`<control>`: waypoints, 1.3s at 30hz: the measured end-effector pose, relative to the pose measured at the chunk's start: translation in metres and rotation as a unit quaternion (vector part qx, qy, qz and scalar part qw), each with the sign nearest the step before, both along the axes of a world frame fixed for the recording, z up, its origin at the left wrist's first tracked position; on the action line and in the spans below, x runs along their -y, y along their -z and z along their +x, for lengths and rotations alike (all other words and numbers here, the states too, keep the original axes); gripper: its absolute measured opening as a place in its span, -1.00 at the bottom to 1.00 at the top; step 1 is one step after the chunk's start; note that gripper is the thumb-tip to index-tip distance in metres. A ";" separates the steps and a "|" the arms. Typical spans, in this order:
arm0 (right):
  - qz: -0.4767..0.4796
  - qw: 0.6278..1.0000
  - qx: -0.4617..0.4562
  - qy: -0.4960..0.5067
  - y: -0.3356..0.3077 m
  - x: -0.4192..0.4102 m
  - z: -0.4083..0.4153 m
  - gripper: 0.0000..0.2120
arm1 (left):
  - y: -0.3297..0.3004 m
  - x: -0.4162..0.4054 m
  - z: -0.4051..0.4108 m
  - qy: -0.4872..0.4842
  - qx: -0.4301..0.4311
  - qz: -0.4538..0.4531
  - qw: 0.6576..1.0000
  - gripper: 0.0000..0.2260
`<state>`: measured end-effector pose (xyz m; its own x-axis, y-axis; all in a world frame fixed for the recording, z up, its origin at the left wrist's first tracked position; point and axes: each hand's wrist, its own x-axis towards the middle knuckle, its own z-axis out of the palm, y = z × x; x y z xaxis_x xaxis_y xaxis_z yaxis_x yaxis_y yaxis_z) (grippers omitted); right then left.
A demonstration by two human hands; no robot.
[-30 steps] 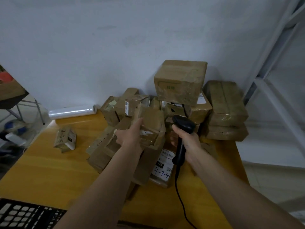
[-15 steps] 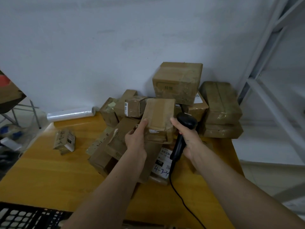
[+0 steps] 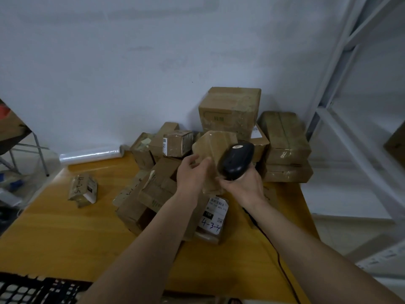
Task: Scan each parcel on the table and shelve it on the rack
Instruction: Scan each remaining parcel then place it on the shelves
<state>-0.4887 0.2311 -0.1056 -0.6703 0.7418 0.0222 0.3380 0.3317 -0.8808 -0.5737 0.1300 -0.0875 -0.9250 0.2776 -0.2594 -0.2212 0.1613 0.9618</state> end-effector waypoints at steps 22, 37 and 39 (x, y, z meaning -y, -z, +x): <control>-0.154 0.975 -0.088 -0.134 -0.043 0.002 0.042 -0.73 | 0.008 0.008 0.023 0.139 0.165 0.081 0.973 -0.47; -0.133 0.978 -0.133 -0.093 -0.054 0.029 0.104 -0.87 | -0.010 0.030 0.014 0.182 0.109 0.093 0.973 -0.28; -0.112 0.982 -0.127 -0.086 -0.054 0.034 0.116 -0.84 | -0.010 0.032 0.016 0.188 0.102 0.097 0.972 -0.30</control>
